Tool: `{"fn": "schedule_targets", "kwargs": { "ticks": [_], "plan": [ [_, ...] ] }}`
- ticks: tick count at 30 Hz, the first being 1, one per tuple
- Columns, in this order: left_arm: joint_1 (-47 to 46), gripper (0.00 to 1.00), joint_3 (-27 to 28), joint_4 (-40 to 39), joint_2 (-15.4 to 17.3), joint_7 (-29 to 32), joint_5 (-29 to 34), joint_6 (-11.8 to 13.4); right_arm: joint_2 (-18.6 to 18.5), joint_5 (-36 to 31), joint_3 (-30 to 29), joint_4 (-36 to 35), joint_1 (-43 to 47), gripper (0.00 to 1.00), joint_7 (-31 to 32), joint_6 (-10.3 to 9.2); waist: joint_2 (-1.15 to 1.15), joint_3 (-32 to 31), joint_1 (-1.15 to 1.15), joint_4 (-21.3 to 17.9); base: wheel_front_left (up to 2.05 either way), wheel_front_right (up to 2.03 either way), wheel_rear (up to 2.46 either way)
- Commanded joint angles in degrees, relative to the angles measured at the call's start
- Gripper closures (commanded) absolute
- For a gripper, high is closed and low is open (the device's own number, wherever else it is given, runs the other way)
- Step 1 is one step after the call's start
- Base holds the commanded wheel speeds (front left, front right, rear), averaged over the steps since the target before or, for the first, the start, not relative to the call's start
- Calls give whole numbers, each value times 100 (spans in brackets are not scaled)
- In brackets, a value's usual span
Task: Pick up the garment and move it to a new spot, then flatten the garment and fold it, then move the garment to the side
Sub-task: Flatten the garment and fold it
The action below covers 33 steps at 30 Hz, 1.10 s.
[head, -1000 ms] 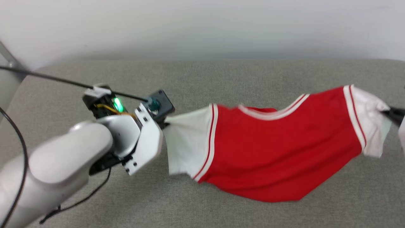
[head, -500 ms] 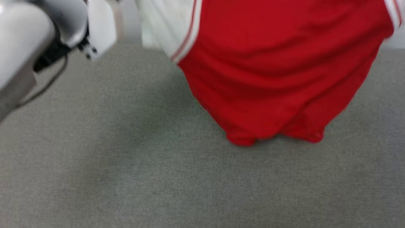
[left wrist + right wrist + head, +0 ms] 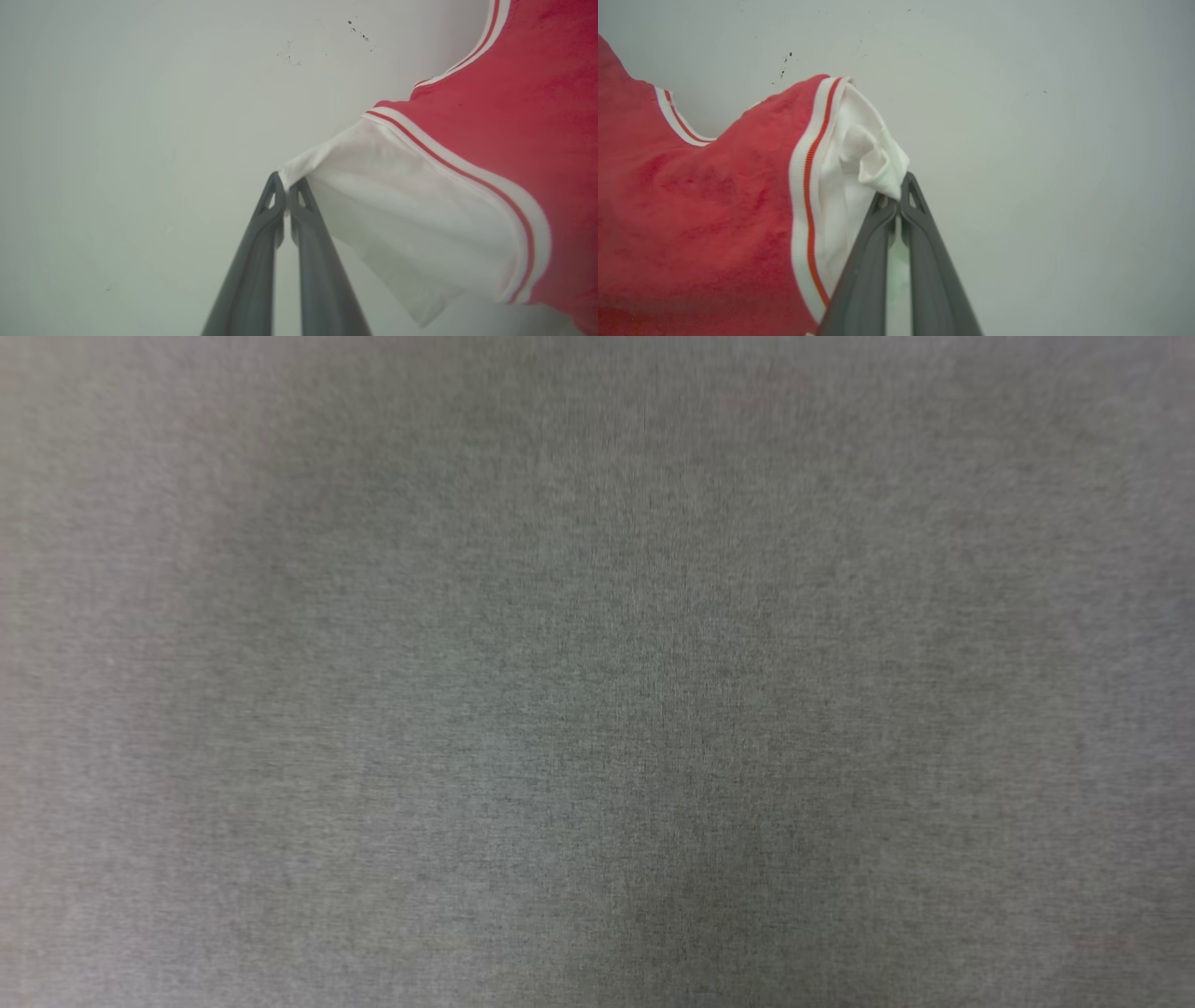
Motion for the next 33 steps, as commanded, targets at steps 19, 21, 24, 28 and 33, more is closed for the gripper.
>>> {"fn": "schedule_targets", "kwargs": {
  "ticks": [19,21,24,28,33],
  "plan": [
    [687,100,-78,1504,-516,-1105,-488,-160,730,357,1258,1509,268,100,-1313,-5,0,607,-1,53,0,0,0],
    [1040,100,-51,1549,-553,-1264,-626,-165,749,538,1406,1530,521,100,-1423,-5,0,574,-1,61,0,0,0],
    [1714,100,-34,1576,-644,-1458,-862,-164,845,857,1630,1500,1058,100,-1614,-4,0,467,-1,44,0,0,0],
    [2662,100,49,1462,-723,-1597,-1160,-169,882,1186,2026,1393,1801,100,-1829,-4,0,269,-1,32,0,0,0],
    [3872,100,290,985,-732,-1638,-1449,-59,738,1663,2348,1135,2762,100,-2116,-4,0,-16,-1,103,0,0,0]
  ]
}}
